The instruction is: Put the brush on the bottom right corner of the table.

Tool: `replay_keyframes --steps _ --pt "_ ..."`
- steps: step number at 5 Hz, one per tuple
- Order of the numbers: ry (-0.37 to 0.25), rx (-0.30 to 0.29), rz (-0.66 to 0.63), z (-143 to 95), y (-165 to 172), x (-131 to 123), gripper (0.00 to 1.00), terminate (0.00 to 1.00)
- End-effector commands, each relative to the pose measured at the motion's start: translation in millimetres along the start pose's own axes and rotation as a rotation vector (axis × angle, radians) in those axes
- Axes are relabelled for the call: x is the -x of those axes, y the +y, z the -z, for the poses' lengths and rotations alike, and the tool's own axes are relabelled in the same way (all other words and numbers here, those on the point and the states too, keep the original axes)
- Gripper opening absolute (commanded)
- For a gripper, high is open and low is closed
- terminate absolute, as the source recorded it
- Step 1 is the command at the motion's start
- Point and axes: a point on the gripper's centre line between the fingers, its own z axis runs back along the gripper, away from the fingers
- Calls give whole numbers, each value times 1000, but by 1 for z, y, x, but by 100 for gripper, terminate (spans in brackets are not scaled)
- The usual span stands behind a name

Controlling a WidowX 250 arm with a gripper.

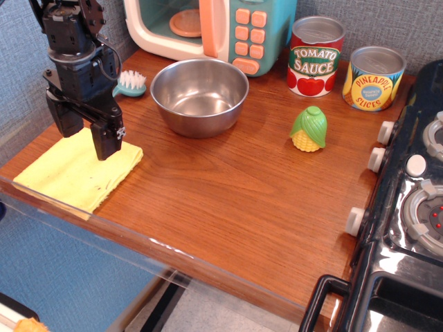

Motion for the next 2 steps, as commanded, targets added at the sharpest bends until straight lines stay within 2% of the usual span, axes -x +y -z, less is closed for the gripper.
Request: replay_keyframes --steps 1,2 --pt "0 0 0 0 0 0 100 0" --pt "5 18 -20 3 22 -21 100 0"
